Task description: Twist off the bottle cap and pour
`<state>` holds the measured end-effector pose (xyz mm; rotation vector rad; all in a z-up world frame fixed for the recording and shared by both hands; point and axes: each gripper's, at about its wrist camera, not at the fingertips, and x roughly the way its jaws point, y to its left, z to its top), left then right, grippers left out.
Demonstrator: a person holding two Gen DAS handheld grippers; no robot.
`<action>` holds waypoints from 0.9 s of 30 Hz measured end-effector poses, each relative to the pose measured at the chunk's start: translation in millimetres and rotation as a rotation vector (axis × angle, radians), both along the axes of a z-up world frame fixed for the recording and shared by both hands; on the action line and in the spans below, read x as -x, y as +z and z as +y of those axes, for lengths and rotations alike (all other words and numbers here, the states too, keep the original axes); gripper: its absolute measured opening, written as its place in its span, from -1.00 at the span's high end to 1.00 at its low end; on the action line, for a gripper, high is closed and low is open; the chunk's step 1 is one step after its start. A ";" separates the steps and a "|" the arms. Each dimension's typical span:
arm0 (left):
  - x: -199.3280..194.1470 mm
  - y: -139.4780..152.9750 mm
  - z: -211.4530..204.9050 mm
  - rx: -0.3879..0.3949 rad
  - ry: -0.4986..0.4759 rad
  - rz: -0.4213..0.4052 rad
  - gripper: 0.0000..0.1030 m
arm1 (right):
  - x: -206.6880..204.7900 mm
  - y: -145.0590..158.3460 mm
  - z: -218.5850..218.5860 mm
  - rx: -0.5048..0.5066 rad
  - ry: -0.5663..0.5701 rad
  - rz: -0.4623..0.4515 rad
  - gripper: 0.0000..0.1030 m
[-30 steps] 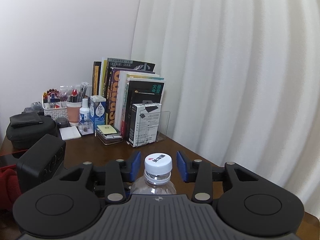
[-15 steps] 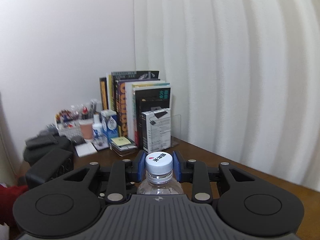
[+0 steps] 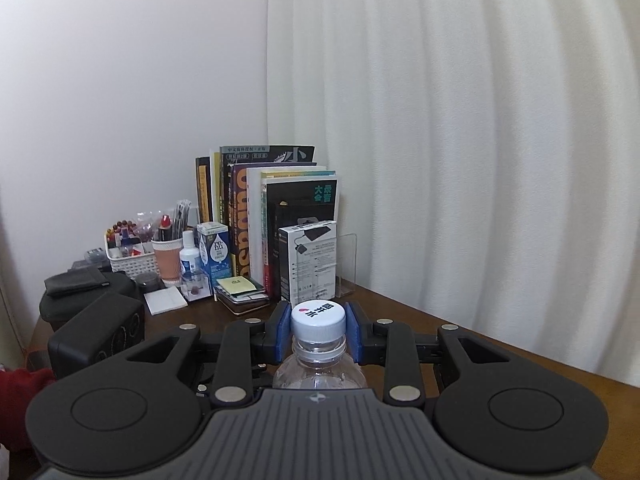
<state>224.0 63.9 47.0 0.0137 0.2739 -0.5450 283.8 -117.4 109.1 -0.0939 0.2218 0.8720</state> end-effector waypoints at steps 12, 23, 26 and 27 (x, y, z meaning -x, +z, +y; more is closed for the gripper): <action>-1.4 -0.3 1.3 0.001 0.000 0.002 -0.14 | 4.6 -2.7 2.0 0.013 -0.008 -0.013 0.35; -2.0 0.3 2.3 0.002 0.000 0.003 -0.14 | 6.6 -2.6 2.9 0.028 -0.012 -0.017 0.32; -1.7 0.4 3.1 0.003 0.000 0.004 -0.14 | 8.8 -2.5 2.3 0.028 -0.014 -0.019 0.22; -1.8 0.3 3.4 0.003 0.000 0.004 -0.14 | 8.8 -2.2 1.7 0.028 -0.014 -0.019 0.21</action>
